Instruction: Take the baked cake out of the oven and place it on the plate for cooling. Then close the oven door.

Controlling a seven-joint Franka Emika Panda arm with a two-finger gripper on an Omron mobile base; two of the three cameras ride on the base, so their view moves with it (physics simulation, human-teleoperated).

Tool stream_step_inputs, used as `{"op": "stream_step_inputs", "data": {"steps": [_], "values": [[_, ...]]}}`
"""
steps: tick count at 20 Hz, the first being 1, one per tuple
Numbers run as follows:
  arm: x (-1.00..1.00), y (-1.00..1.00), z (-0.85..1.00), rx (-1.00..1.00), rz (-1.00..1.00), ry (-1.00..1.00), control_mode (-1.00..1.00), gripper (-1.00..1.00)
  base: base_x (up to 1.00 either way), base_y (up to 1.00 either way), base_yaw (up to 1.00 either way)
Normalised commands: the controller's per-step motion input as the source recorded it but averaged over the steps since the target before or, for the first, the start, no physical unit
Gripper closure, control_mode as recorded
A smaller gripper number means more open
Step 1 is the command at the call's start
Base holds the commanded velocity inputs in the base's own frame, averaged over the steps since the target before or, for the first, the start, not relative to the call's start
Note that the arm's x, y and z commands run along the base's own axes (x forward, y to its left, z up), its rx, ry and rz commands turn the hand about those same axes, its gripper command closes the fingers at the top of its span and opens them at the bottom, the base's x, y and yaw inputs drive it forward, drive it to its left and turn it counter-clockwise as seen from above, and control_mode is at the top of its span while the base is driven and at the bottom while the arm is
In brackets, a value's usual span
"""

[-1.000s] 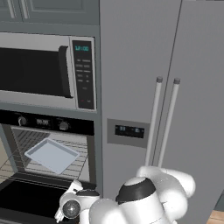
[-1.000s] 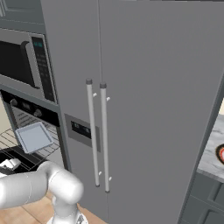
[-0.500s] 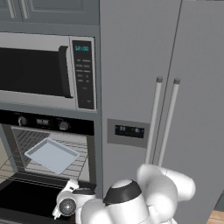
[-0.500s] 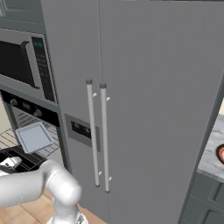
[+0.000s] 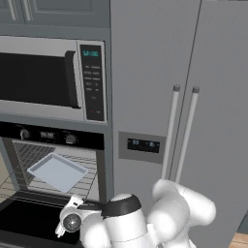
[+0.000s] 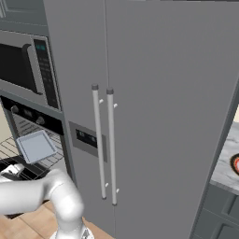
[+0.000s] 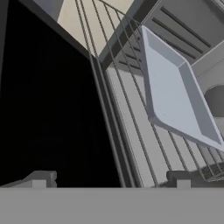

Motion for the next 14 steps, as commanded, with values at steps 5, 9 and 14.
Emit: {"op": "stream_step_inputs", "data": {"steps": [5, 9, 14], "values": [[0.28, 0.26, -0.17, 0.0, 0.05, 0.0, -1.0, -1.0, 0.0, 0.0, 0.0], [0.27, 0.27, -0.18, 0.0, 0.05, 0.0, -1.0, -1.0, 0.0, 0.0, 0.0], [0.24, 0.23, -0.19, 0.0, 0.05, 0.0, -1.0, -1.0, 0.0, 0.0, 0.0]]}}
